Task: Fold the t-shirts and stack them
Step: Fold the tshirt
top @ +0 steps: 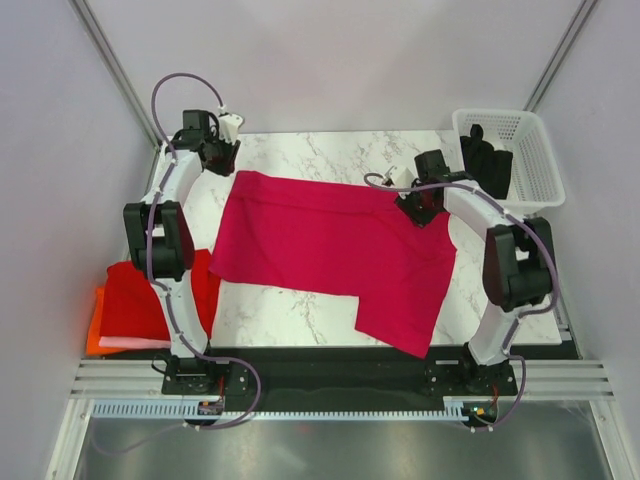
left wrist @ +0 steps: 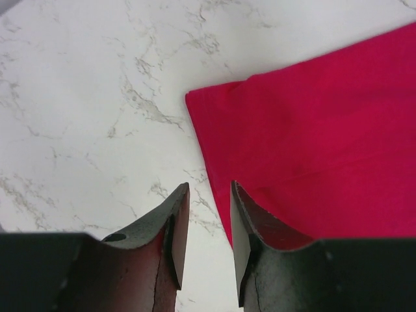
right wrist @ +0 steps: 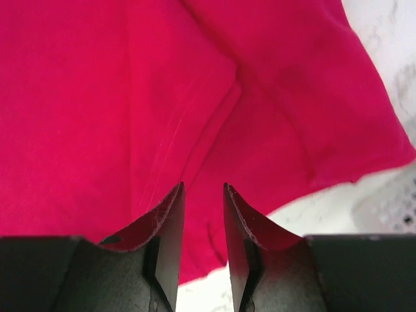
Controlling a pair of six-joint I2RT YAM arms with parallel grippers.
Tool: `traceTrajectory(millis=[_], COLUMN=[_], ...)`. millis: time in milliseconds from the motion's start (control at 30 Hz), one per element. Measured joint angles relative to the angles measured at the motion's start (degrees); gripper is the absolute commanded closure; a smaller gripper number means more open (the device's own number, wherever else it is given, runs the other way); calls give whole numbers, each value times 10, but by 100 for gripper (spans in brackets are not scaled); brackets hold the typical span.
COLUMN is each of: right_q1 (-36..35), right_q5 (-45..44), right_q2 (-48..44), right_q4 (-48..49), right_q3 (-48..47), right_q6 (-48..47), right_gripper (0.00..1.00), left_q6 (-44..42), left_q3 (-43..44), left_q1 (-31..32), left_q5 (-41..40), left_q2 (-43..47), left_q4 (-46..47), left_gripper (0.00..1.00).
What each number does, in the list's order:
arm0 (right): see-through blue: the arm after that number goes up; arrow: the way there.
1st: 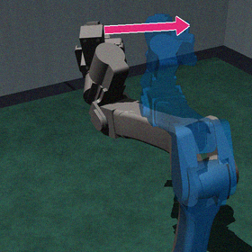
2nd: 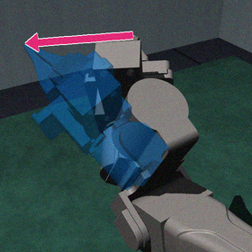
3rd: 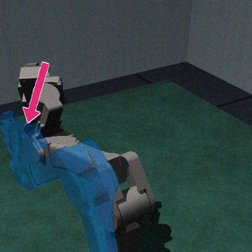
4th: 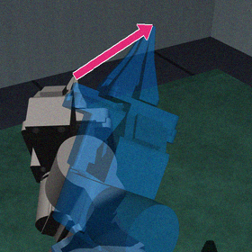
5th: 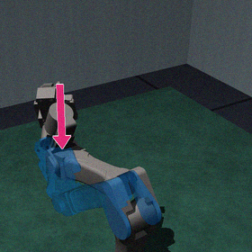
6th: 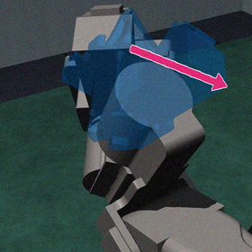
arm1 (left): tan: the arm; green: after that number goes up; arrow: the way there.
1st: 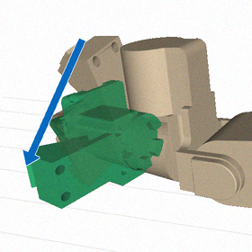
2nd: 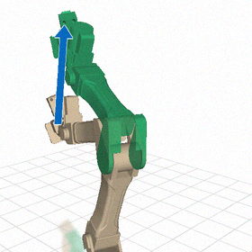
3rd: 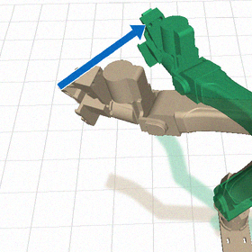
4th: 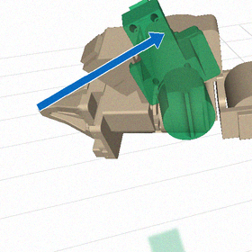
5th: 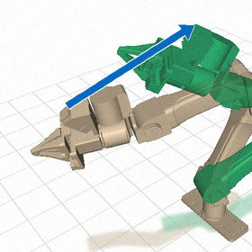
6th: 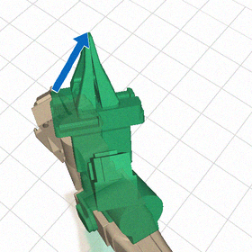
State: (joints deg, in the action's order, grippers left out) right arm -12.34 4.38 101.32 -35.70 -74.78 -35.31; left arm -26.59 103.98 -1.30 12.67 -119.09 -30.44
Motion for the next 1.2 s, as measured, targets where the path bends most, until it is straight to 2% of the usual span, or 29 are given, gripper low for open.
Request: traceTrajectory(millis=[200, 433, 1033, 1100, 1200], right_q1=[8, 15, 20, 23, 31], right_q5=[22, 48, 107, 111, 123], right_q2=[123, 188, 219, 228, 237], right_q4=[-4, -14, -73, -75, -78], right_q3=[-112, -206, -218, -218, -229], right_q6=[7, 14, 18, 21, 27], right_gripper=[63, 63, 66, 69, 79], left_q6=[7, 13, 14, 14, 14], left_q3=[0, -11, -17, -17, -18], left_q1=[3, 3, 3, 3, 4], left_q5=[10, 12, 11, 10, 9], left_q2=[-23, -23, -23, -23, -22], left_q4=[-16, -23, -26, -26, -25], left_gripper=[64, 65, 65, 65, 65])
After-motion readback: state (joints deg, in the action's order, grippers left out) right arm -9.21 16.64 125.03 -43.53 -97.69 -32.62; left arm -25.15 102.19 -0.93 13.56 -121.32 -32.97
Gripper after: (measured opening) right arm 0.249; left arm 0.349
